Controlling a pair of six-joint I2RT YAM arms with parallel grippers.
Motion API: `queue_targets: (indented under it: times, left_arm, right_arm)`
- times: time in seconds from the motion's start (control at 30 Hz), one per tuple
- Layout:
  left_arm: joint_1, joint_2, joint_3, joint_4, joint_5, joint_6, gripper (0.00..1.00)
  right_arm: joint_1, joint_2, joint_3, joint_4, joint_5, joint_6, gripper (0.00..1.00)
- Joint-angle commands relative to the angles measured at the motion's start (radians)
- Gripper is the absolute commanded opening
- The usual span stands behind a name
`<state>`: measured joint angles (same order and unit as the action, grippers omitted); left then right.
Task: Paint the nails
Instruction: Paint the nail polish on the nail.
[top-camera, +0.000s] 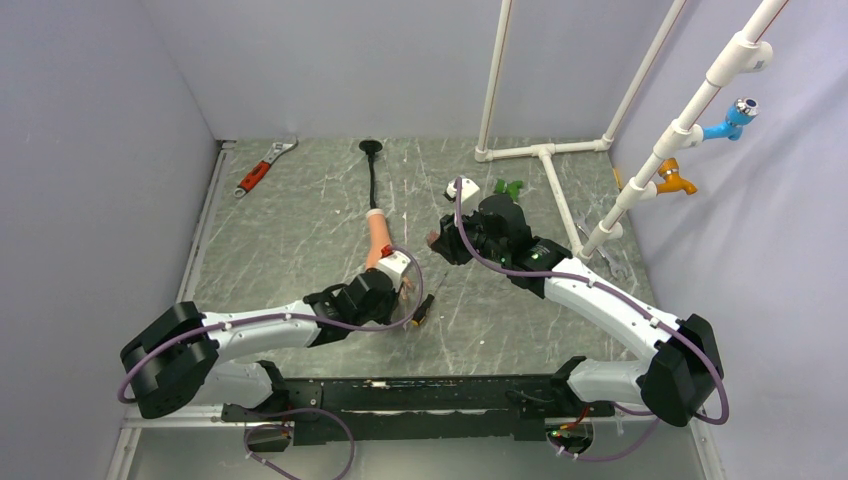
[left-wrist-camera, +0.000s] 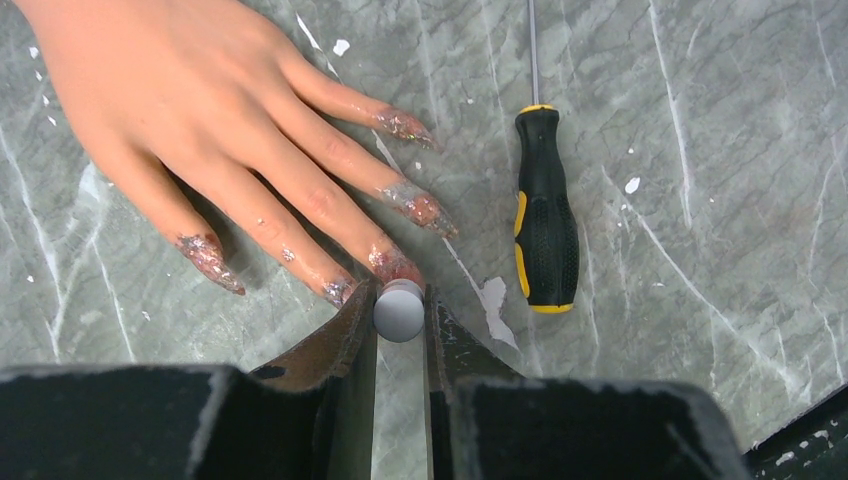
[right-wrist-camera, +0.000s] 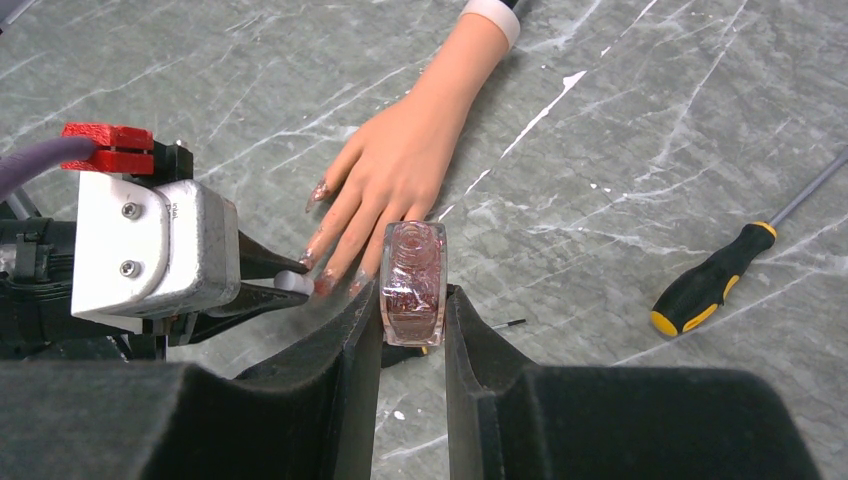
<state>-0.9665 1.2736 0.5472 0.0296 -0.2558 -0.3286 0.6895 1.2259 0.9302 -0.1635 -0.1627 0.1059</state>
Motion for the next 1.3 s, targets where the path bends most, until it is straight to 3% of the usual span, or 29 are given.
queue_targets:
  times: [0.0,0.87,1.27]
  left_arm:
    - [-0.003,-0.021,-0.015,0.043,0.025,-0.022,0.0]
    - [-0.012,-0.066,-0.056,0.095,0.074,-0.015,0.0]
    - [-0.011,-0.036,-0.016,0.052,0.017,-0.002,0.0]
  right_arm:
    - [-0.005,-0.016,0.013,0.052,-0.007,0.006,0.0]
    - [-0.004,-0.022,0.011,0.051,-0.008,0.006,0.0]
    - [-0.003,-0.027,0.009,0.049,-0.008,0.006,0.0]
